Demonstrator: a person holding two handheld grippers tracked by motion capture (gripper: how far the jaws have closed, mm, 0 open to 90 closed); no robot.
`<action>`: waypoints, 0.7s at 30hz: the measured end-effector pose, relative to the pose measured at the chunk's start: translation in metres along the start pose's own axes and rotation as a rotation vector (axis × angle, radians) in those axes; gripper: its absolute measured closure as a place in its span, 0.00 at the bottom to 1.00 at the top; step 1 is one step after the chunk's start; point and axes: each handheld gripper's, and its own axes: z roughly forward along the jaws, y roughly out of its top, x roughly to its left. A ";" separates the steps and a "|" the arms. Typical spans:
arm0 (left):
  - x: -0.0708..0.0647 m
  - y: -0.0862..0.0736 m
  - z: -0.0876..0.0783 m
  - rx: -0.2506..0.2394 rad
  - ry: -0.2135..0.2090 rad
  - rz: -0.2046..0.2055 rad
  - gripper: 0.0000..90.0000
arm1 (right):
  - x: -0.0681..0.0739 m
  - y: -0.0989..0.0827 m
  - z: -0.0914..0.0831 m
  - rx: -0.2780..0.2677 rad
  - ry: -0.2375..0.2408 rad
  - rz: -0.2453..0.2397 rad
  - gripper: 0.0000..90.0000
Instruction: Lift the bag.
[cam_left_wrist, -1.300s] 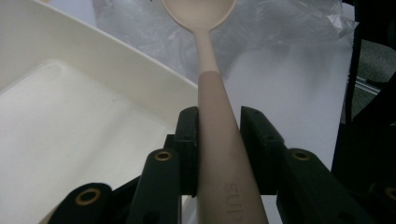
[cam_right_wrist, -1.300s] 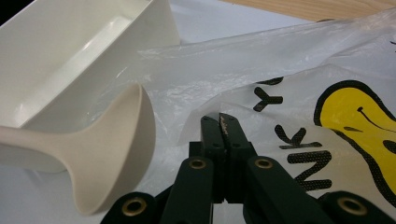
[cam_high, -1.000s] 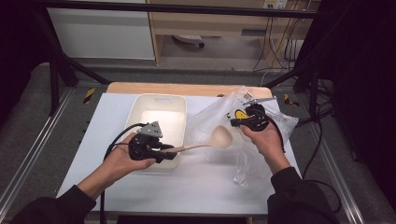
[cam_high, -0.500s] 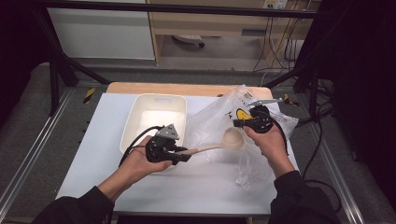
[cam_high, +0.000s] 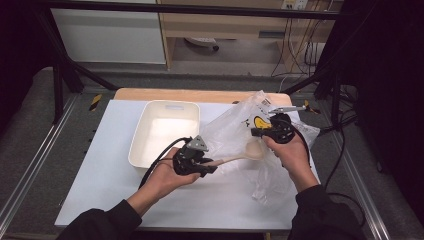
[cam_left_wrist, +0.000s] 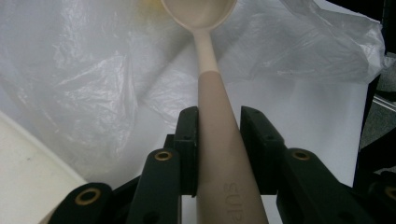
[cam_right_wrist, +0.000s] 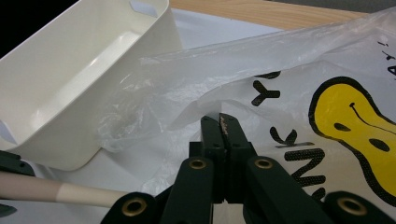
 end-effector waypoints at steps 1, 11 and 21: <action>-0.001 0.000 0.002 0.001 -0.002 0.004 0.76 | 0.000 0.000 -0.001 -0.004 0.000 -0.001 1.00; -0.014 0.005 0.023 -0.009 0.040 0.021 0.76 | 0.005 0.000 -0.005 -0.011 0.016 -0.005 1.00; -0.021 0.008 0.047 -0.032 0.043 0.006 0.76 | 0.011 -0.003 -0.005 -0.007 0.031 -0.016 1.00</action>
